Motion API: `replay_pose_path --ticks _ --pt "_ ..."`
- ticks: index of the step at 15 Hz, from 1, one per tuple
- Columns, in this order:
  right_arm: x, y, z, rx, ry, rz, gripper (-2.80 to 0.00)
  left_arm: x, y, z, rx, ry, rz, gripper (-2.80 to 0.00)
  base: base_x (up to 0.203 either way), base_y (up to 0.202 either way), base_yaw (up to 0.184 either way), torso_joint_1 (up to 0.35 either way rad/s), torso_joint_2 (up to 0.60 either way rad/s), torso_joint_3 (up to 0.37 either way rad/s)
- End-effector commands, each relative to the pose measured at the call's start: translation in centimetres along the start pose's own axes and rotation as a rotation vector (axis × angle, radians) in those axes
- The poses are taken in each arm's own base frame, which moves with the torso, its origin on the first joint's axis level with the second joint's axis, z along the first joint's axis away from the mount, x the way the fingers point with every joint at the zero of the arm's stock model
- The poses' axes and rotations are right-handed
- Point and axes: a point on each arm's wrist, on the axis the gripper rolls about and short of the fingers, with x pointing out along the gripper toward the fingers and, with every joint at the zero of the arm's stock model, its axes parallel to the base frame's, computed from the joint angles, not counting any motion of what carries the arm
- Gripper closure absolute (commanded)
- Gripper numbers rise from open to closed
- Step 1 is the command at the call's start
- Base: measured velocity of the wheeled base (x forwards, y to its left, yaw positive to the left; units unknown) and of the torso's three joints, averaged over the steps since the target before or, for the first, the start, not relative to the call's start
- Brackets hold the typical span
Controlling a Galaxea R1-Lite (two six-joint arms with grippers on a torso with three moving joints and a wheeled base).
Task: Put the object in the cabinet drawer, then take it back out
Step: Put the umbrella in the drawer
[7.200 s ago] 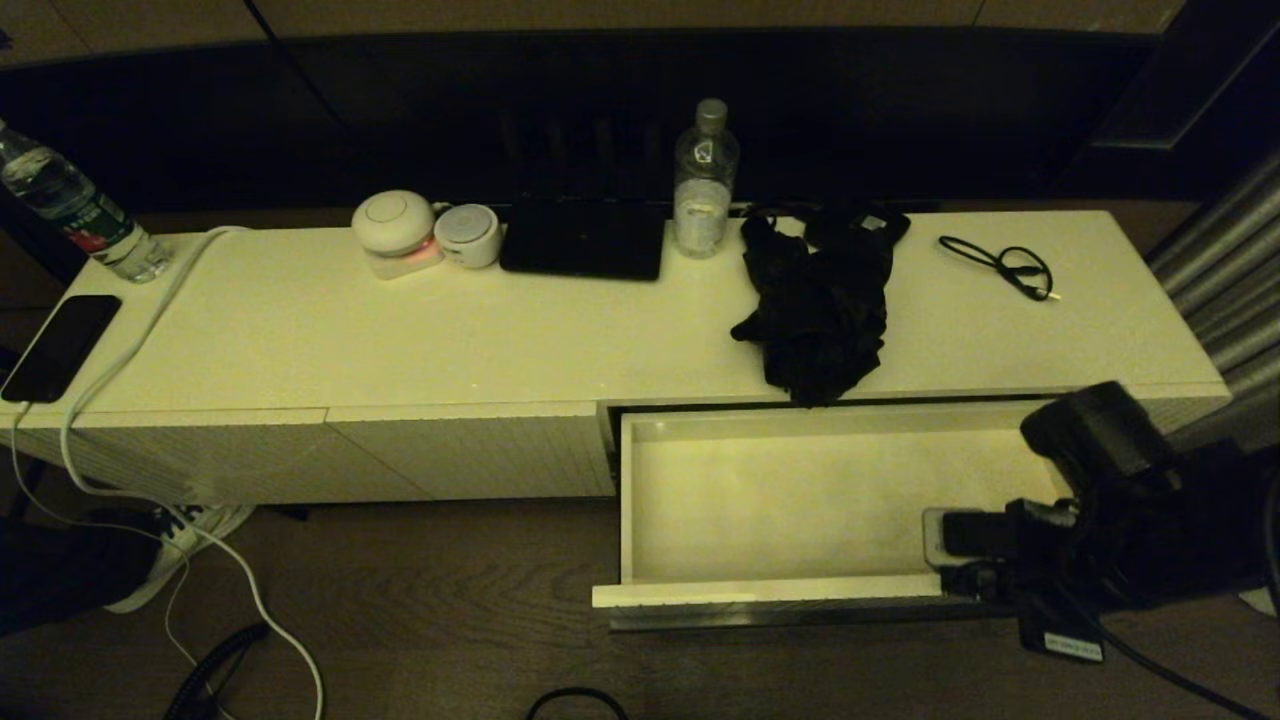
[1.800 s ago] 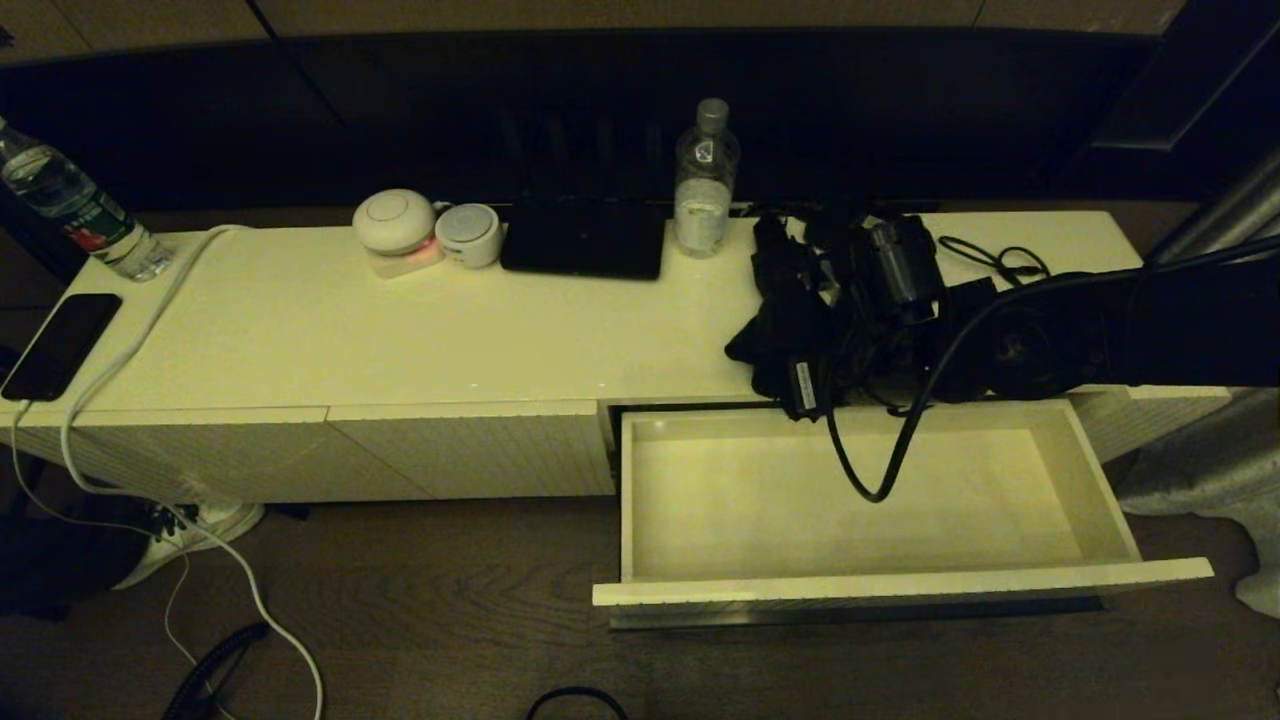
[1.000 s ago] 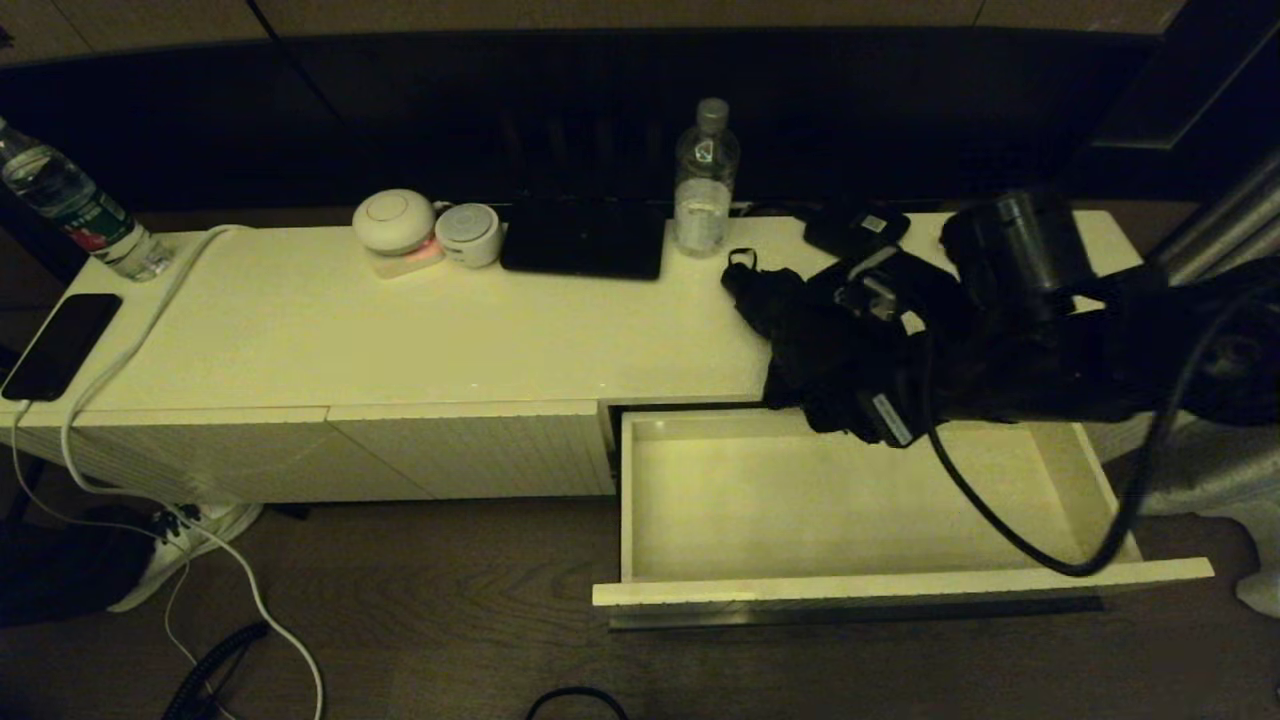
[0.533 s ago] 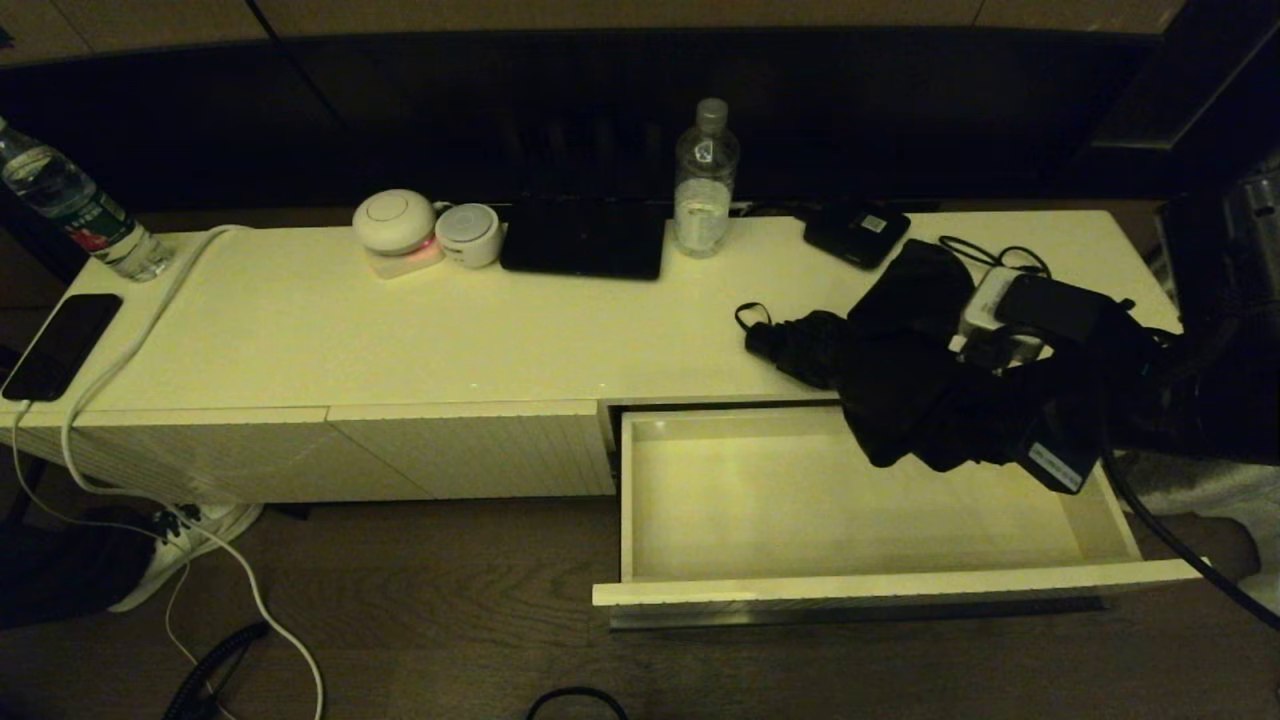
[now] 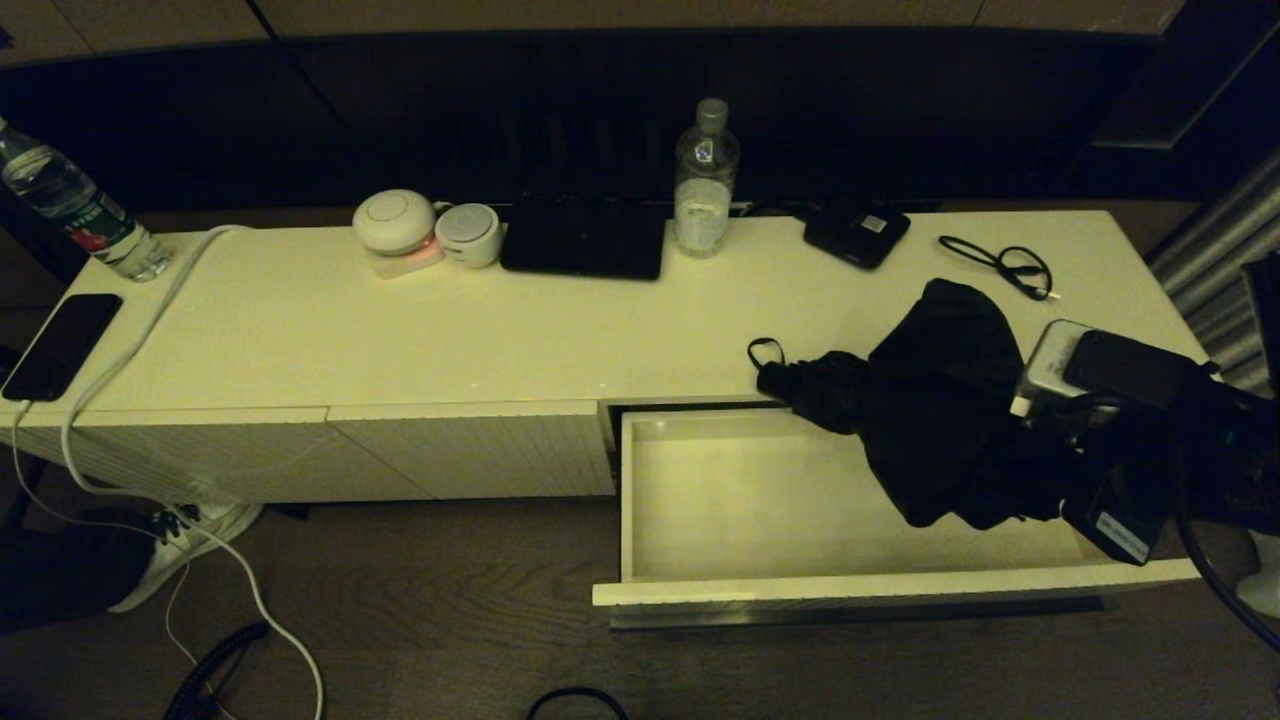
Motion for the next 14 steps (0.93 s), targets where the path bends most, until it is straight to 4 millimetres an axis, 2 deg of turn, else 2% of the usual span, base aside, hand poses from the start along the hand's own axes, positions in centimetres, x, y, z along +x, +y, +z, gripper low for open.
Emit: replay_pose_path --ticks 1,3,6,10,12,14 --pt "-1.8 0.5 -0.5 -0.009 -0.039 -0.003 0.0 0.0 0.0 0.0 -0.001 -0.002 0.001 0.0 0.0 0.0 0.0 0.0 0.0 0.0" --pt "-2.5 1.1 -1.2 -0.039 -0.051 0.017 0.0 0.0 0.0 0.0 -0.001 -0.002 0.001 0.0 0.0 0.0 0.0 0.0 0.0 0.0" --pt "-2.3 1.5 -1.6 -0.046 -0.039 0.036 0.0 0.0 0.0 0.0 -0.001 -0.002 0.001 0.0 0.0 0.0 0.0 0.0 0.0 0.0" --pt "-0.7 1.6 -1.7 -0.024 0.003 0.067 0.0 0.0 0.0 0.0 -0.001 -0.002 0.001 0.0 0.0 0.0 0.0 0.0 0.0 0.0" --pt "1.1 1.7 -1.7 -0.009 0.044 0.096 0.0 0.0 0.0 0.0 -0.001 -0.002 0.001 0.0 0.0 0.0 0.0 0.0 0.0 0.0" --pt "1.9 1.4 -1.8 0.002 0.054 0.086 0.0 0.0 0.0 0.0 -0.001 -0.002 0.001 0.0 0.0 0.0 0.0 0.0 0.0 0.0"
